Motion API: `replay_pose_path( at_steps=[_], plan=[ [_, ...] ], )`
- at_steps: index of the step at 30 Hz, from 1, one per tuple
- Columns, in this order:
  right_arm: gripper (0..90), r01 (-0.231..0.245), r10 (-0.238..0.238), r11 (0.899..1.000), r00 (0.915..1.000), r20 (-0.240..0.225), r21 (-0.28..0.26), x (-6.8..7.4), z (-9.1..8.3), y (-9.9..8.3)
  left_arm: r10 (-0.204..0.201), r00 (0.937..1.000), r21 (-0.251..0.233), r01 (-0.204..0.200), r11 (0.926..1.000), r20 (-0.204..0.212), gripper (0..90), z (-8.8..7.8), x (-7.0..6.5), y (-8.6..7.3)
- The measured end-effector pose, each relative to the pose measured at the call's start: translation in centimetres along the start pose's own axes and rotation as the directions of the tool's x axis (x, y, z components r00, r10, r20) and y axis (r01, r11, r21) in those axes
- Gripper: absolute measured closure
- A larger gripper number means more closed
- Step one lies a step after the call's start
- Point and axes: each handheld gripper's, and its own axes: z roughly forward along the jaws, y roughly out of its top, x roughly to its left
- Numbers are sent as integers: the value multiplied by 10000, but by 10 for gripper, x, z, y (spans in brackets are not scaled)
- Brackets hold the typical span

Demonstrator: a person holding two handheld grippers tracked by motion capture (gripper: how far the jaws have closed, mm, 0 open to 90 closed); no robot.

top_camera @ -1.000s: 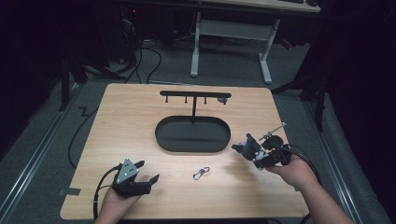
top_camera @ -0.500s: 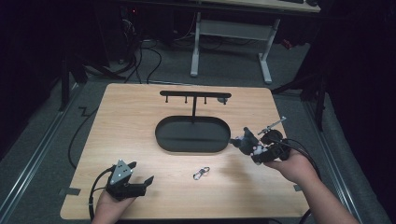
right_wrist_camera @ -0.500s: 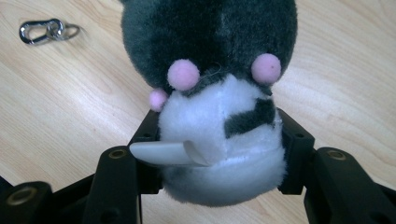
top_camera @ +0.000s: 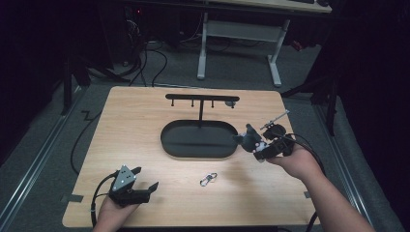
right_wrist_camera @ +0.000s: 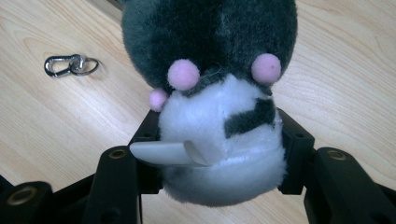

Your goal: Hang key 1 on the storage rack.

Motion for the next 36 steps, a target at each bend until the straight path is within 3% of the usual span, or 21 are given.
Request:
replay_pose_path(
  at_steps=[19, 36],
  plan=[
    [488, -141, 146, 9980, 9999, 70, -614, 4, -23, 30, 165, 9995, -81, -163, 9998, 267, 151, 0, -4, 0],
    [491, -388, 447, 9931, 9977, 517, -1108, 5, -40, 54, 198, 9991, -78, -195, 9998, 378, 152, 0, -4, 0]
  ],
)
